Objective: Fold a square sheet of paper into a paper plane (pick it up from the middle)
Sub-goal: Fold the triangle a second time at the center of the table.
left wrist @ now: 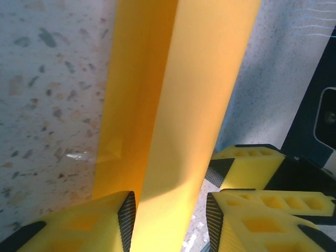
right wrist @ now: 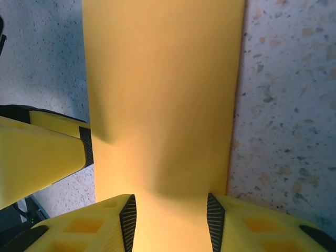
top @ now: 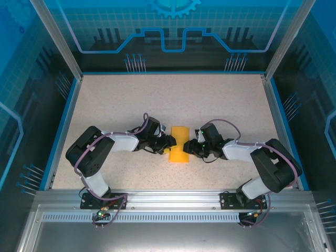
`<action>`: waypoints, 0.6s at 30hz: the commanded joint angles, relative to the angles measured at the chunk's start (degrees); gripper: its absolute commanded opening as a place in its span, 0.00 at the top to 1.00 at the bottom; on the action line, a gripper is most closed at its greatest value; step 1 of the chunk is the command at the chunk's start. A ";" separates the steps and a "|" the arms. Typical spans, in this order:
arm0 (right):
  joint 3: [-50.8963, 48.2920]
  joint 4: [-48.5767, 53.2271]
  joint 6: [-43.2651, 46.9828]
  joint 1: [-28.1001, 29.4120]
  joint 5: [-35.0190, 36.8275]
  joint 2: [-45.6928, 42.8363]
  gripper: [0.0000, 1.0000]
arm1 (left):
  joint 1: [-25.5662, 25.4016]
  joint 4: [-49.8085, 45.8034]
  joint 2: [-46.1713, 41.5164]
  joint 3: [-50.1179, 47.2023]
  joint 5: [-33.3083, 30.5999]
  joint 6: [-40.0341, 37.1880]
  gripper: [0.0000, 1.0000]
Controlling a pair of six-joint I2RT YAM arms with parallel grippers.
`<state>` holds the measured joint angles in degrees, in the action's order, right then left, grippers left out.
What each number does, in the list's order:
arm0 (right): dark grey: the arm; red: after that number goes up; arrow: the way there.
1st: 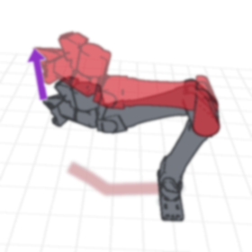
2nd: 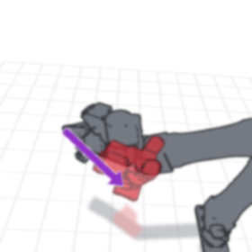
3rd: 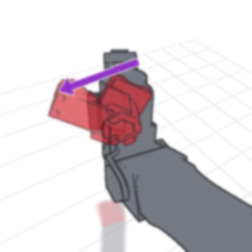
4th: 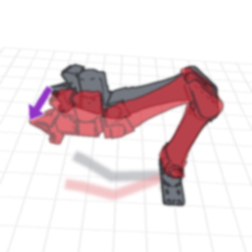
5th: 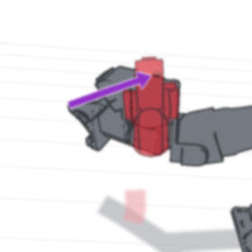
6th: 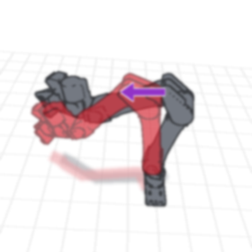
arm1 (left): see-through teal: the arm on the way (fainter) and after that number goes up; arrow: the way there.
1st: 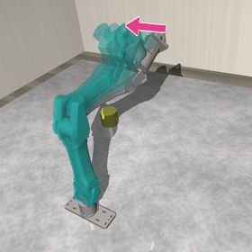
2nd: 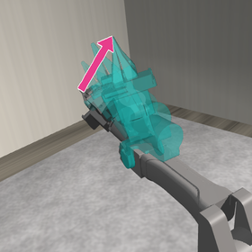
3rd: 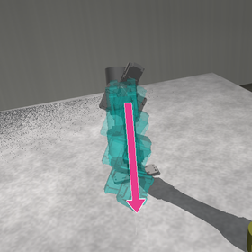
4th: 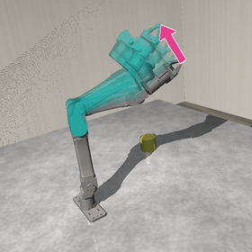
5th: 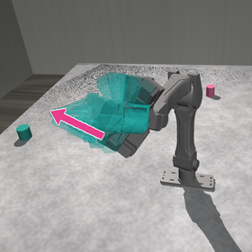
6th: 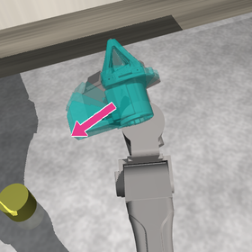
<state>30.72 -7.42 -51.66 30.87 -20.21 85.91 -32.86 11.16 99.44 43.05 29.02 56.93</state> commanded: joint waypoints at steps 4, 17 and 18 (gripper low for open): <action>-0.75 0.87 1.06 0.15 -0.83 -1.28 0.56 | -0.32 1.41 0.22 1.95 2.22 0.38 0.61; 0.80 -0.78 2.73 0.40 -5.10 0.58 0.63 | 2.35 1.84 0.54 2.54 4.16 -0.52 0.55; 0.94 -0.97 2.78 0.35 -5.48 1.00 0.63 | 2.90 1.96 0.42 2.28 4.20 -0.67 0.54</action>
<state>30.74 -7.66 -49.91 30.87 -23.31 85.49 -31.27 13.19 99.46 44.25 31.29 56.97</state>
